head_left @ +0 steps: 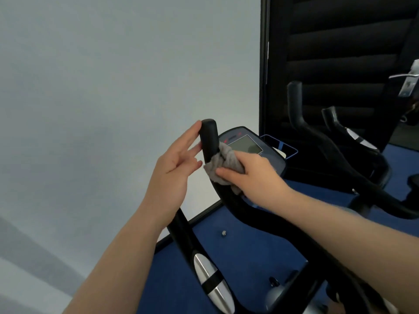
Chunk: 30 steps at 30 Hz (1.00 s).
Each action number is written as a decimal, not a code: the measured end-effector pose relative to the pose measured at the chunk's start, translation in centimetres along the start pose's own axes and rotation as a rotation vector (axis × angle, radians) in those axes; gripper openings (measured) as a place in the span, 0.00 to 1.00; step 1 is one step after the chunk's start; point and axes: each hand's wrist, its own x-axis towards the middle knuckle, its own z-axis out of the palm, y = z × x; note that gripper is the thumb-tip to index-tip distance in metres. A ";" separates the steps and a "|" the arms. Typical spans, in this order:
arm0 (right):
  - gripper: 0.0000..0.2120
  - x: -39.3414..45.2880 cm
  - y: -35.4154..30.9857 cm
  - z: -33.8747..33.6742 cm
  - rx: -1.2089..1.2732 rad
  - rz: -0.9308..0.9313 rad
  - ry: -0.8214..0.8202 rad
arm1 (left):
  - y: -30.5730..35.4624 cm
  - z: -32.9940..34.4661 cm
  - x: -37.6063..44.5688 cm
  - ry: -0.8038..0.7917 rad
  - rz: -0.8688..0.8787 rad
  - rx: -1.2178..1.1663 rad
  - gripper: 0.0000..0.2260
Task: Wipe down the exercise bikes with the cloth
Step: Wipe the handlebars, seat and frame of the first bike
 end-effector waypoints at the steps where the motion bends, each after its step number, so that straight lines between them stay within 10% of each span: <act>1: 0.06 0.7 -0.3 -0.6 0.078 0.000 0.021 | 0.0 0.0 0.0 -0.001 -0.005 0.001 0.30; 7: 0.20 2.6 -3.2 1.4 0.275 -0.139 0.124 | -0.2 0.1 0.1 0.003 0.014 0.069 0.33; 25: 0.09 0.9 0.3 0.5 0.153 -0.051 -0.010 | -0.2 -0.1 0.0 -0.032 -0.012 0.000 0.38; 30: 0.20 3.1 -2.2 -0.1 0.238 -0.151 0.078 | 0.0 -0.1 0.0 -0.016 -0.015 0.027 0.38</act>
